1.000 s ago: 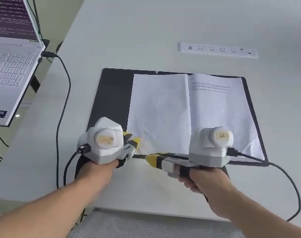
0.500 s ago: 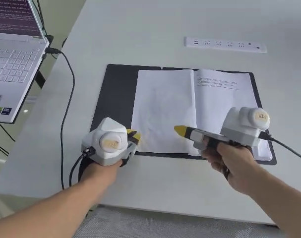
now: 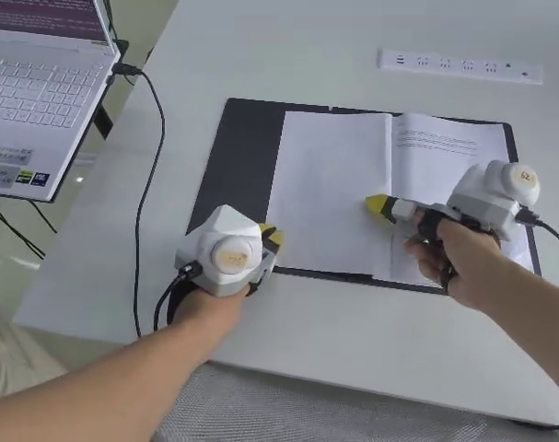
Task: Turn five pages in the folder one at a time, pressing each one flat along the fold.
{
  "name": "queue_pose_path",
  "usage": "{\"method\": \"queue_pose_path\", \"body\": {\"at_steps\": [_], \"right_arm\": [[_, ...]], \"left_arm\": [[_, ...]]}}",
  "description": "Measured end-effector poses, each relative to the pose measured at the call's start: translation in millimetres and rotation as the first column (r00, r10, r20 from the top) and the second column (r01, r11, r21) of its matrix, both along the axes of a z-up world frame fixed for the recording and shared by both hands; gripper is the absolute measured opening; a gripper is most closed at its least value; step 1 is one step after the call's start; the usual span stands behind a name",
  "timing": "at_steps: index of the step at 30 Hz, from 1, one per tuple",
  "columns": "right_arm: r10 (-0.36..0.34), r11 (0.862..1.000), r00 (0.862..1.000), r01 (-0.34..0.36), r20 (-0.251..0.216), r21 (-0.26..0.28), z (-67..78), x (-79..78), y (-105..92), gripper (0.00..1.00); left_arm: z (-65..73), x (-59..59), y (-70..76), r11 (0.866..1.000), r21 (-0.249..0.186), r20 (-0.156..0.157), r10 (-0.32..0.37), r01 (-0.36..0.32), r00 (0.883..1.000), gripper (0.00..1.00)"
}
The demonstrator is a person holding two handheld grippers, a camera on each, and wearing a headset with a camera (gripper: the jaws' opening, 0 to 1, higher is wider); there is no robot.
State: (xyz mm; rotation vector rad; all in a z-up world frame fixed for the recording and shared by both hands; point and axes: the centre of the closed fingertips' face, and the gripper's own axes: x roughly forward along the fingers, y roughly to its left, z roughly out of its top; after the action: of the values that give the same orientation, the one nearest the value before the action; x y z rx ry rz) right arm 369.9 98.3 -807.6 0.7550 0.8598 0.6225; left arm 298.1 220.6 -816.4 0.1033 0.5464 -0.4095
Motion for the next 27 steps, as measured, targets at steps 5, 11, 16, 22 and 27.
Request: {"method": "queue_pose_path", "body": {"at_steps": [5, 11, 16, 22, 27], "right_arm": [[-0.031, 0.999, 0.999, 0.031, -0.011, 0.013, 3.4, 16.8, 2.1, 0.00], [-0.090, 0.994, 0.995, 0.093, -0.050, 0.056, 2.3, 37.9, -1.5, 0.00], [-0.123, 0.985, 0.990, 0.130, -0.072, 0.109, 7.0, 55.8, 0.0, 0.00], [-0.144, 0.982, 0.986, 0.152, -0.079, 0.109, 4.9, 75.4, -2.9, 0.00], [-0.134, 0.986, 0.988, 0.141, -0.081, 0.092, 3.4, 90.6, -2.5, 0.00]], "left_arm": [[-1.6, 0.7, 0.1, 1.000, 0.002, 0.005, 0.002, -0.002, 1.000, 0.02], [-2.3, 1.1, 0.0, 1.000, 0.005, 0.004, 0.003, -0.003, 1.000, 0.02], [-1.8, 1.0, 0.3, 1.000, -0.001, 0.011, 0.008, -0.008, 1.000, 0.02], [-1.9, 1.2, 0.5, 1.000, 0.008, 0.014, 0.001, -0.002, 1.000, 0.01], [-1.1, 0.8, 0.3, 1.000, 0.010, 0.015, 0.004, -0.004, 1.000, 0.01]]}}
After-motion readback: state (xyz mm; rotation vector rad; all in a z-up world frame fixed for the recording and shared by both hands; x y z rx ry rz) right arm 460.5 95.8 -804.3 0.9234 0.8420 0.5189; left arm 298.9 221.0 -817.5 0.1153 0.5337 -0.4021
